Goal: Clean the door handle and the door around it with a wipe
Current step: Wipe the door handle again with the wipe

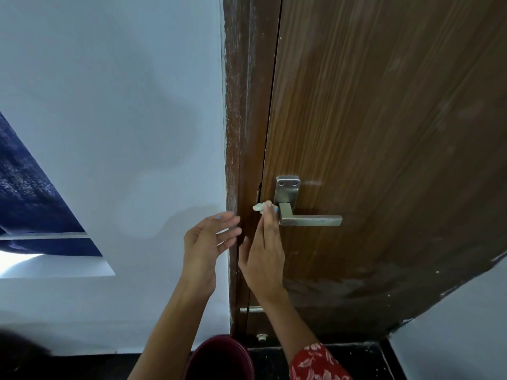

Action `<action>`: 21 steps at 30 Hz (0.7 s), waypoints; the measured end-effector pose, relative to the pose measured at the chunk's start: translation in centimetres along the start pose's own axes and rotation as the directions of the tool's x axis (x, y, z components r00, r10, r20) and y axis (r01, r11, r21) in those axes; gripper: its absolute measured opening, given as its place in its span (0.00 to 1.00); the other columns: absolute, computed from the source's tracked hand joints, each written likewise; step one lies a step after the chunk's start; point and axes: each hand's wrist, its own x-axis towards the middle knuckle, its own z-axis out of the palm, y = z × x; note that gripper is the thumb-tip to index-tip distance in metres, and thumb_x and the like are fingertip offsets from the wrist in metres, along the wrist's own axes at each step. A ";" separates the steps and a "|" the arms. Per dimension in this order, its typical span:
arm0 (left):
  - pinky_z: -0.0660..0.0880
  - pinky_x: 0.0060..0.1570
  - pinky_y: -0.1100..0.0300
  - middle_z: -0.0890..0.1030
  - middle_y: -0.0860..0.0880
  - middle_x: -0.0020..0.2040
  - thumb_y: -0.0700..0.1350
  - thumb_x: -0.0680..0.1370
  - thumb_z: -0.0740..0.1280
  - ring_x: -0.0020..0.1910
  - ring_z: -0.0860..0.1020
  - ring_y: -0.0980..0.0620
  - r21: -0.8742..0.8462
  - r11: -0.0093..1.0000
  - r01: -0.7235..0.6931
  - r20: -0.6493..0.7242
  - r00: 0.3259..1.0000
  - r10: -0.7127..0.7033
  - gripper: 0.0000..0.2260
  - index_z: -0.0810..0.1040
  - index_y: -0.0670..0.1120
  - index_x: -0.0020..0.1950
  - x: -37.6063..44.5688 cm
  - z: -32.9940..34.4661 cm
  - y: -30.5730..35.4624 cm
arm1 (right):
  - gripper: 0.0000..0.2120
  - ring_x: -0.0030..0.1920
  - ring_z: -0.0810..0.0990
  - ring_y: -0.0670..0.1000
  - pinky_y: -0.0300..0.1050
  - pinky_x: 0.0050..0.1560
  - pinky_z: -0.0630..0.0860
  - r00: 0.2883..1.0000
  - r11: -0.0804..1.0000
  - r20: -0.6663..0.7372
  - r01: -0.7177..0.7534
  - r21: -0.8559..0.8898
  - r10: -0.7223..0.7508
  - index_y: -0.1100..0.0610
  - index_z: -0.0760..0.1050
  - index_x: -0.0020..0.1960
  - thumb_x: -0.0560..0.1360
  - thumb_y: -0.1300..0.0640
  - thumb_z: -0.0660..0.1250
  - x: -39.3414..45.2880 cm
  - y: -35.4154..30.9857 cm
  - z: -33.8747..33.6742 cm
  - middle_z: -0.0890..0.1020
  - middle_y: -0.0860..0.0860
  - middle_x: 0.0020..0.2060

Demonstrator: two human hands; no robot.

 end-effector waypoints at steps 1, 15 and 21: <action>0.78 0.49 0.59 0.84 0.47 0.49 0.42 0.81 0.58 0.48 0.83 0.48 0.005 1.000 -0.002 0.012 1.000 0.002 0.11 0.80 0.44 0.51 -0.1 0.2 0.0 | 0.32 0.75 0.54 0.51 0.40 0.71 0.54 0.999 0.999 0.028 0.019 -0.038 -0.018 0.62 0.57 0.74 0.74 0.59 0.66 0.1 0.3 0.0 0.60 0.54 0.74; 0.71 0.65 0.57 0.78 0.49 0.62 0.48 0.80 0.59 0.60 0.77 0.53 0.065 0.994 0.083 0.284 0.954 -0.098 0.15 0.73 0.45 0.65 -0.2 3.2 -1.4 | 0.43 0.76 0.45 0.50 0.47 0.72 0.59 0.912 0.916 0.091 -0.401 -0.016 0.401 0.65 0.45 0.75 0.70 0.63 0.70 -3.4 7.7 -1.3 0.40 0.50 0.76; 0.68 0.67 0.58 0.77 0.50 0.62 0.48 0.80 0.59 0.63 0.74 0.53 -0.010 0.992 0.128 0.273 0.954 -0.120 0.16 0.71 0.45 0.66 -0.9 5.7 -1.2 | 0.42 0.71 0.62 0.55 0.49 0.68 0.62 0.396 0.084 0.491 -0.837 0.541 0.776 0.55 0.48 0.76 0.71 0.65 0.69 -0.1 2.2 -1.3 0.56 0.53 0.75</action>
